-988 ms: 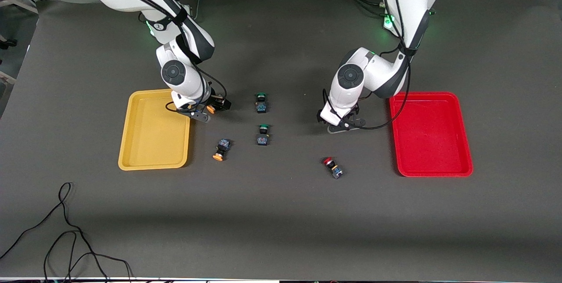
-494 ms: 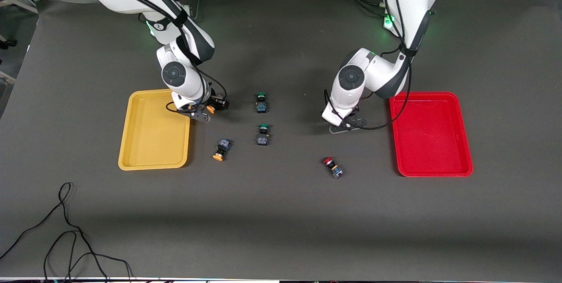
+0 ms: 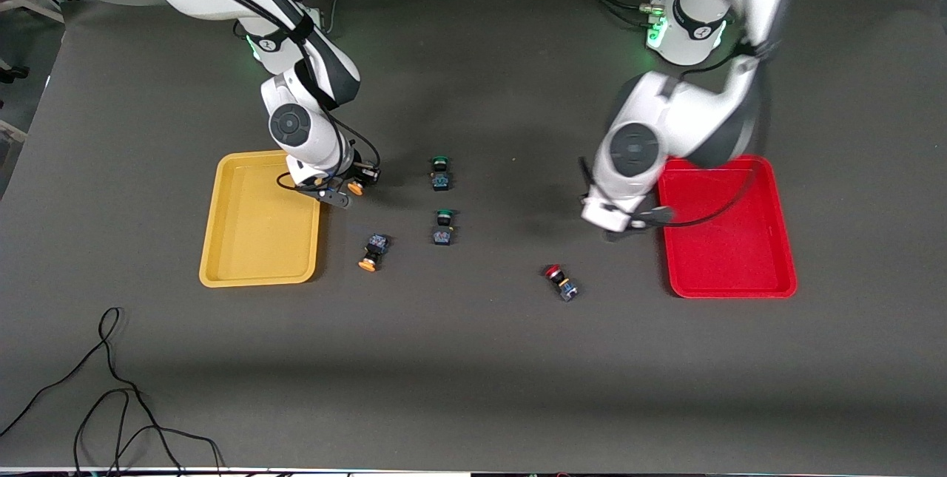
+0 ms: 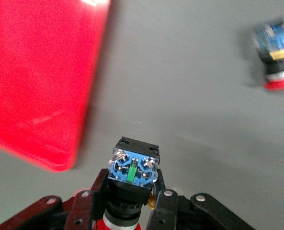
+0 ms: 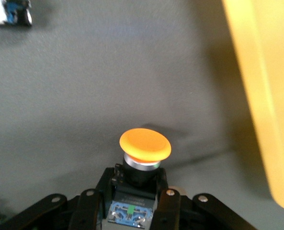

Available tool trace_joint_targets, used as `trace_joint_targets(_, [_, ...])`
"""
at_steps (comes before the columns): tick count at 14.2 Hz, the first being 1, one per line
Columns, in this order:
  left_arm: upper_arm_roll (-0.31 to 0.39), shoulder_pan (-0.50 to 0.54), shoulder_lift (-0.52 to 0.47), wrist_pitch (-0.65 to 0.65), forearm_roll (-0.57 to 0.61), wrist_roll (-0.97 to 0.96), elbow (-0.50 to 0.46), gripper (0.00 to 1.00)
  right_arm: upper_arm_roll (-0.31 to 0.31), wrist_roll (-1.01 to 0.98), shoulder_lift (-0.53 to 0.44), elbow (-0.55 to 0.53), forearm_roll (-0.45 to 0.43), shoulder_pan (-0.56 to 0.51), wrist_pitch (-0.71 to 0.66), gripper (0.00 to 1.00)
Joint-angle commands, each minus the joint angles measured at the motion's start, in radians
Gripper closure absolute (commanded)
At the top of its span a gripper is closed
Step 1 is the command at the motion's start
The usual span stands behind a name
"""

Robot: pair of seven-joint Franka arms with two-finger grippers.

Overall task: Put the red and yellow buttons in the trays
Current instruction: 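Place the orange button in the yellow tray while the left gripper places red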

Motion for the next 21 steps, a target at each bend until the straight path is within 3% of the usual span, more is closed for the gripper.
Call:
trace_joint_targets(1, [0.055, 0.084, -0.149, -0.201, 0.052, 0.146, 0.023, 1.00, -0.008, -0.016, -0.139, 0.028, 0.010, -0.030, -0.170, 0.77])
trace_joint_targets(4, [0.056, 0.249, -0.292, -0.321, 0.112, 0.348, 0.008, 1.00, -0.149, -0.200, -0.237, 0.038, 0.018, -0.036, -0.287, 0.77])
trace_joint_targets(6, [0.056, 0.311, -0.324, -0.294, 0.120, 0.388, -0.059, 1.00, -0.232, -0.326, -0.268, 0.035, 0.055, -0.036, -0.319, 0.77])
trace_joint_targets(10, [0.048, 0.299, -0.338, 0.037, 0.123, 0.336, -0.389, 1.00, -0.369, -0.532, -0.193, 0.016, 0.065, -0.036, -0.285, 0.77])
trace_joint_targets(13, [0.048, 0.293, -0.283, 0.406, 0.132, 0.332, -0.626, 1.00, -0.372, -0.537, -0.128, -0.016, 0.066, -0.036, -0.203, 0.77])
trace_joint_targets(18, [0.048, 0.250, -0.102, 0.771, 0.131, 0.270, -0.734, 1.00, -0.373, -0.540, -0.104, -0.018, 0.066, -0.036, -0.174, 0.77])
trace_joint_targets(19, [0.048, 0.251, -0.093, 0.776, 0.132, 0.270, -0.730, 0.94, -0.375, -0.541, -0.102, -0.018, 0.064, -0.036, -0.174, 0.76])
trace_joint_targets(20, [0.049, 0.254, -0.102, 0.768, 0.131, 0.273, -0.727, 0.33, -0.375, -0.541, -0.099, -0.018, 0.064, -0.036, -0.174, 0.76])
trace_joint_targets(21, [0.051, 0.255, -0.125, 0.756, 0.131, 0.270, -0.719, 0.01, -0.376, -0.541, -0.094, -0.018, 0.064, -0.036, -0.174, 0.75])
